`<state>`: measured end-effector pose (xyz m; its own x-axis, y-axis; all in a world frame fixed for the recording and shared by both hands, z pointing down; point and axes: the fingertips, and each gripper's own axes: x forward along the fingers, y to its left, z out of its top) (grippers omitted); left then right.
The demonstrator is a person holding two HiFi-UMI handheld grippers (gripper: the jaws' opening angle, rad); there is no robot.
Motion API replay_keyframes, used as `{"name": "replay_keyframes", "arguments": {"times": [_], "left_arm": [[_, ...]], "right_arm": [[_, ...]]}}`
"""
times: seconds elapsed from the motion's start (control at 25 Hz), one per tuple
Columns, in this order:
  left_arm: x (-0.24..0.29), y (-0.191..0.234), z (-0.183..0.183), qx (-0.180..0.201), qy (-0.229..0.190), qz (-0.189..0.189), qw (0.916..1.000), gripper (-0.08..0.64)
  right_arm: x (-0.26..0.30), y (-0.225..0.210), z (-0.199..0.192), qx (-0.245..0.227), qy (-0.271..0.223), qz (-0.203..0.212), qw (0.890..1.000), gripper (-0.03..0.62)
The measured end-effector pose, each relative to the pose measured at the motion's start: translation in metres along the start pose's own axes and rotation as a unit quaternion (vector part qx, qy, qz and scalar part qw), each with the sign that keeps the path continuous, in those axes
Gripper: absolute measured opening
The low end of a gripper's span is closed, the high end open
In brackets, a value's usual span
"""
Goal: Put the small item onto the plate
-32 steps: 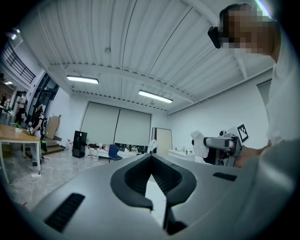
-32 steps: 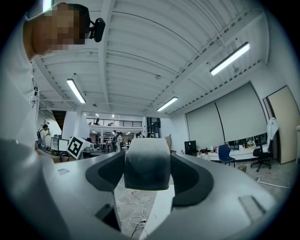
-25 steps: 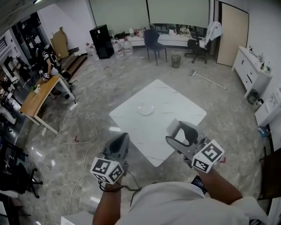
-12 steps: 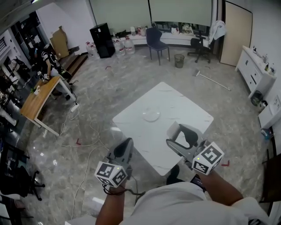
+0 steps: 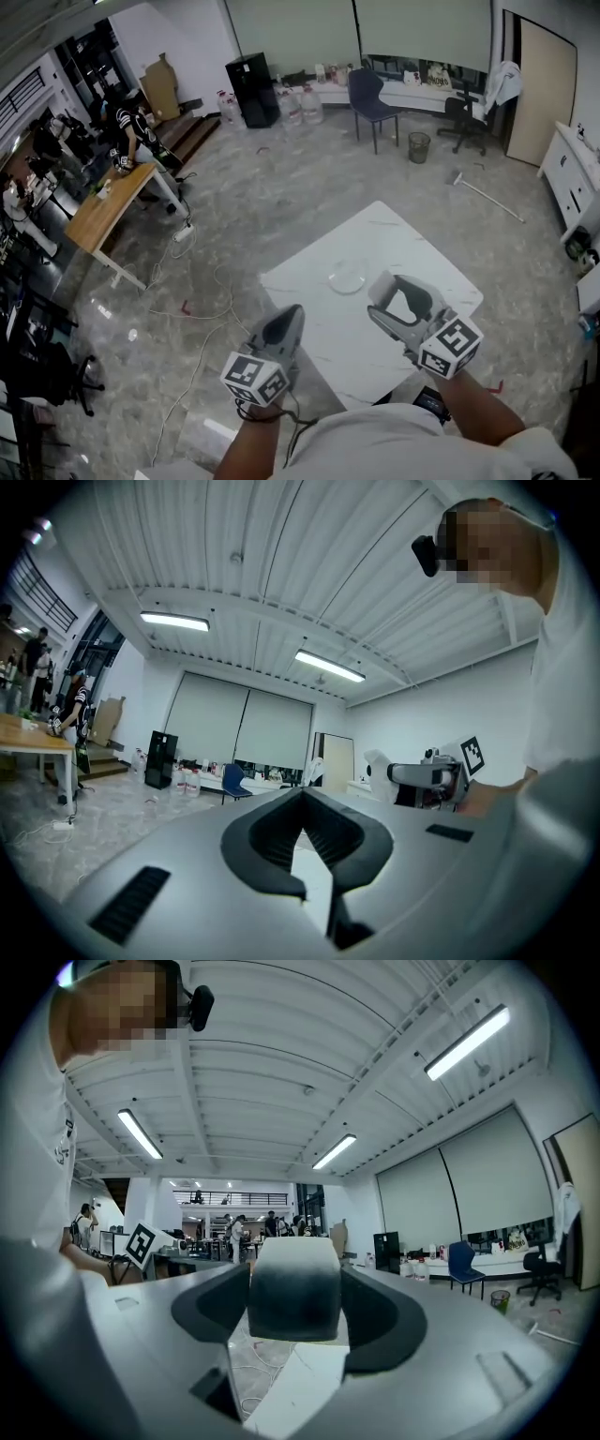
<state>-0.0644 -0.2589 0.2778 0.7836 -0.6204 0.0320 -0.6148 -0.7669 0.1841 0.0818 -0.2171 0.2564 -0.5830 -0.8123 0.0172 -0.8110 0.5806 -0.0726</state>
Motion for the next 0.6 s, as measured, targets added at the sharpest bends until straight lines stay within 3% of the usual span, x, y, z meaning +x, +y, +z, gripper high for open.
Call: {"name": "replay_keyframes", "arguments": {"times": [0.28,0.6], "left_arm": [[0.059,0.031,-0.006,0.001,0.006,0.019,0.9998,0.006],[0.120,0.060,-0.039,-0.003,0.017,0.035,0.9992,0.006]], "right_arm": [[0.045,-0.058,-0.010,0.004,0.014,0.022,1.000,0.295],[0.086,-0.121,-0.051,0.016,0.037,0.043,0.998,0.293]]}}
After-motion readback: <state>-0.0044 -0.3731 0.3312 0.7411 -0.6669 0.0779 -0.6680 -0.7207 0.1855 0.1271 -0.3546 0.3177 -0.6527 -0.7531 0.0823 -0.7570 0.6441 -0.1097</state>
